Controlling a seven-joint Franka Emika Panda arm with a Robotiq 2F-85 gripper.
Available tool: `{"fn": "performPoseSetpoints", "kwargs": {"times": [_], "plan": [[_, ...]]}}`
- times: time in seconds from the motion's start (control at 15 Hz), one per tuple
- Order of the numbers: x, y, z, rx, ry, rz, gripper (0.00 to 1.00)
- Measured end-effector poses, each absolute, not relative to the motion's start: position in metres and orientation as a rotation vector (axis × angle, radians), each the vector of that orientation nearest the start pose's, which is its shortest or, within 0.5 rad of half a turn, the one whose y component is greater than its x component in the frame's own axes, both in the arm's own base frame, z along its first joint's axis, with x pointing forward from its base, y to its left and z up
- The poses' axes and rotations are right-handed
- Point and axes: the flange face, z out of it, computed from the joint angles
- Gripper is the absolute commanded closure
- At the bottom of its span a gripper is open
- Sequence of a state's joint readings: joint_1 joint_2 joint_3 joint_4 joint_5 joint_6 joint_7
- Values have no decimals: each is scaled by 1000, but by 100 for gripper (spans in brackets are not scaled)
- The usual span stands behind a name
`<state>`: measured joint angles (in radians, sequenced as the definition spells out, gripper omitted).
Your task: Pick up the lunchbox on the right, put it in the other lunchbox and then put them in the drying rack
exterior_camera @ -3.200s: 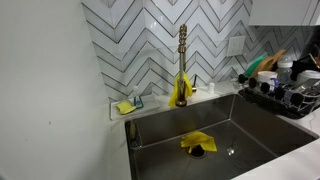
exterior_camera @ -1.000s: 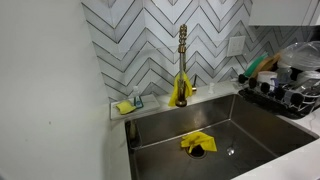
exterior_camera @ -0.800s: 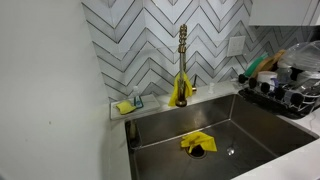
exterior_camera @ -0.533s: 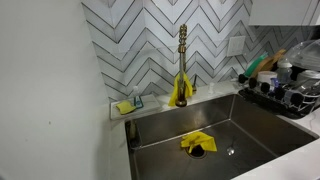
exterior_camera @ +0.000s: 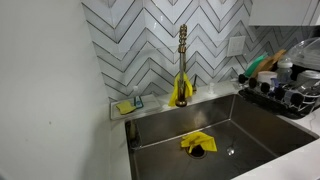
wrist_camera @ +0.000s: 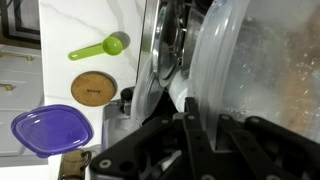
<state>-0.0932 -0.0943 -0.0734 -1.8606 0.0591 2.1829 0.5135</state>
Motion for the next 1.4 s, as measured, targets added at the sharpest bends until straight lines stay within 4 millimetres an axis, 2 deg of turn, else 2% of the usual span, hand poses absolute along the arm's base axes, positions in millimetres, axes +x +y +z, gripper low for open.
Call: {"fn": "performPoseSetpoints", "kwargs": {"times": [0.33, 0.87, 1.13, 1.4], "plan": [[562, -86, 585, -2779, 1014, -557, 98], [557, -82, 598, -2762, 1003, -603, 98], [545, -75, 610, -2757, 993, -631, 98], [531, -60, 614, -2764, 959, -635, 98]]}}
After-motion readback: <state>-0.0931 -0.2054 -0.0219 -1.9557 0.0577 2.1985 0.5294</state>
